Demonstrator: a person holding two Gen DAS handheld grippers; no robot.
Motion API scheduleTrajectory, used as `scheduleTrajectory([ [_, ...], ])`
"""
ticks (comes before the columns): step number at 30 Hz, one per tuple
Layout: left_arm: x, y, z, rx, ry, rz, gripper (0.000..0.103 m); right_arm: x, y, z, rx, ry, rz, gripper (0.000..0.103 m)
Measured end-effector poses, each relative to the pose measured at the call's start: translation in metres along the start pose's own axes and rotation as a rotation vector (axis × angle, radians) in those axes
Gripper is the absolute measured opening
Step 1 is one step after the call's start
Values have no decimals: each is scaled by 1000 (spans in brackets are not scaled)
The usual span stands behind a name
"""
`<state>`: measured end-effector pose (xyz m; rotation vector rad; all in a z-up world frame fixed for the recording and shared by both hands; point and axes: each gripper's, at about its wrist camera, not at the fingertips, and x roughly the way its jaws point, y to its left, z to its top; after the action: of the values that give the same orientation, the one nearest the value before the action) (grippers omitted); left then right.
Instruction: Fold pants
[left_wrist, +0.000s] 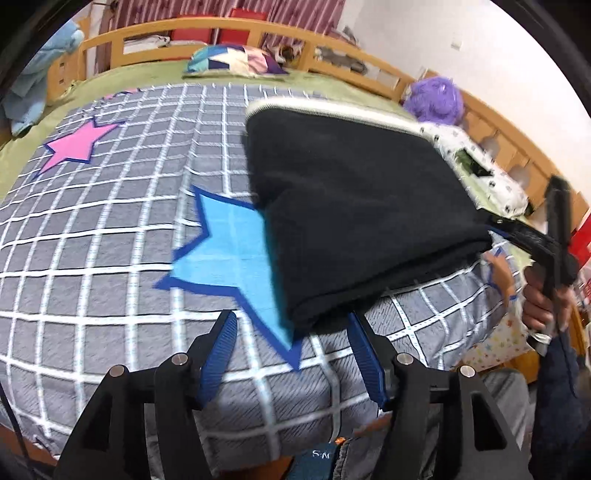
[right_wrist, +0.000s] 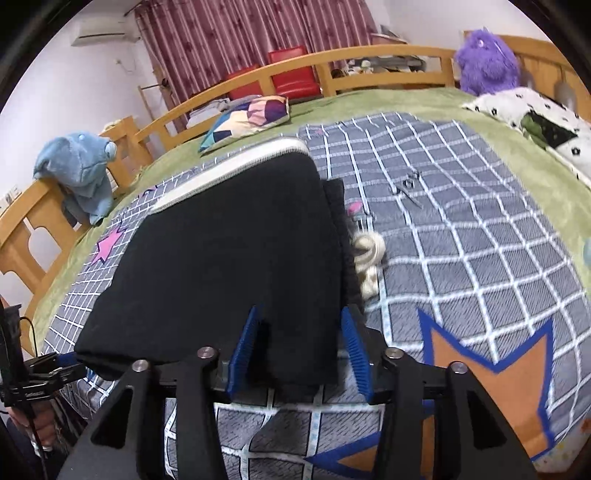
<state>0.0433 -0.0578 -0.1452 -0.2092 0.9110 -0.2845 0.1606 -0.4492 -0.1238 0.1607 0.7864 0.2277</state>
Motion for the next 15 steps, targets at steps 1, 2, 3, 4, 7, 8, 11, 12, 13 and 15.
scheduleTrajectory([
  [1, -2, 3, 1, -17, -7, -9, 64, -2, -2, 2, 1, -6, -2, 49],
  [2, -4, 8, 4, -37, -8, -13, 65, -1, -4, 7, 4, -14, -1, 49],
  [3, -5, 13, 7, -52, -7, -10, 65, 0, -5, 14, 9, -25, -1, 49],
  [4, -3, 17, 12, -60, -9, 0, 65, 2, -5, 22, 13, -38, -1, 49],
  [7, 3, 26, 27, -104, -15, 19, 65, 13, 0, 46, 5, -75, 15, 49],
  [8, 4, 29, 31, -124, -16, 12, 65, 21, 1, 56, 2, -73, 14, 49],
  [11, 12, 34, 44, -177, -11, -9, 65, 59, -3, 80, 27, -35, -31, 48],
  [12, 14, 35, 50, -187, -9, -11, 65, 73, -6, 85, 49, -5, -45, 42],
  [13, 16, 34, 53, -189, -10, -12, 65, 82, -8, 87, 61, 23, -21, 19],
  [15, 19, 32, 60, -176, -10, -4, 65, 81, -2, 89, -1, 9, -3, 10],
])
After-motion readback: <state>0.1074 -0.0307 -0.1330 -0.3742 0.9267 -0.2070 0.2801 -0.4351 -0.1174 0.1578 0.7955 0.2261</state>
